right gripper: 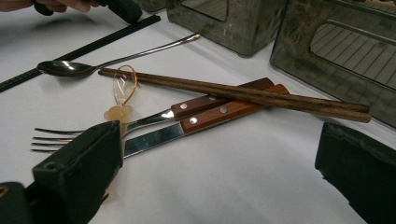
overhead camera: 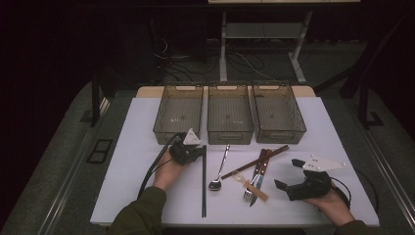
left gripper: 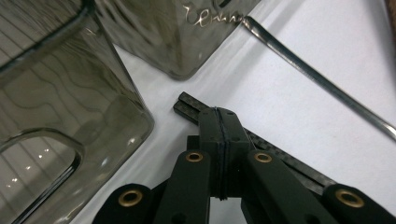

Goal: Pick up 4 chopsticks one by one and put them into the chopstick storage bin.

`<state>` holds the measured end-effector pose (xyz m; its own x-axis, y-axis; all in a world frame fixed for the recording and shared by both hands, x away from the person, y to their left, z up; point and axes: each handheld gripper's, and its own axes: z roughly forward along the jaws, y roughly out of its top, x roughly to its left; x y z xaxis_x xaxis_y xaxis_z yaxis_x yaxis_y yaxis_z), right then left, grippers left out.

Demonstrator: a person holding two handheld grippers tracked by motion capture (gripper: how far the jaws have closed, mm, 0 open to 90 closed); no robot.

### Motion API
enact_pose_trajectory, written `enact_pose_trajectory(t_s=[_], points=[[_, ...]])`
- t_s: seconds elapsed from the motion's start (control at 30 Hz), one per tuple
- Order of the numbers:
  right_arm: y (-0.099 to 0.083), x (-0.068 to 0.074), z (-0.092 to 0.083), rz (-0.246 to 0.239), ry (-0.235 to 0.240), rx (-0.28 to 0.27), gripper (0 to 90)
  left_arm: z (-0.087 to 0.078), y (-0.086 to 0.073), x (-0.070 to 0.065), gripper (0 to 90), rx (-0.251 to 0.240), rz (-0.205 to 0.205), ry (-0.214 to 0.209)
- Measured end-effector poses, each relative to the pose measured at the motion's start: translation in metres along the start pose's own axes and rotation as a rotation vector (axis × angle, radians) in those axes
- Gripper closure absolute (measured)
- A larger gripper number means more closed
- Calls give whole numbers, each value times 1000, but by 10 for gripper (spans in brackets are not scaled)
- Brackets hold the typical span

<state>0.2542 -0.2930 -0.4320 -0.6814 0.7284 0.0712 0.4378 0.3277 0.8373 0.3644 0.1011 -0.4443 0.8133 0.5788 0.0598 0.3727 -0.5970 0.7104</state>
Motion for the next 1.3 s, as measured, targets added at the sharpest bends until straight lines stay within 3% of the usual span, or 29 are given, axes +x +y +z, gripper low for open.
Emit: enact_pose_trajectory(t_s=[0.23,0.47,0.7,1.3], points=[[0,0,0,0,-2,0,10,-6,4,-8,700,-19,-94,-12],[0,0,0,-2,-4,-1,10,0,5,-15,562,1,-139,31],[0,0,0,-2,-3,-2,10,8,5,-18,558,38,-118,54],[0,0,0,-1,-3,3,10,7,5,-15,656,38,-104,44]])
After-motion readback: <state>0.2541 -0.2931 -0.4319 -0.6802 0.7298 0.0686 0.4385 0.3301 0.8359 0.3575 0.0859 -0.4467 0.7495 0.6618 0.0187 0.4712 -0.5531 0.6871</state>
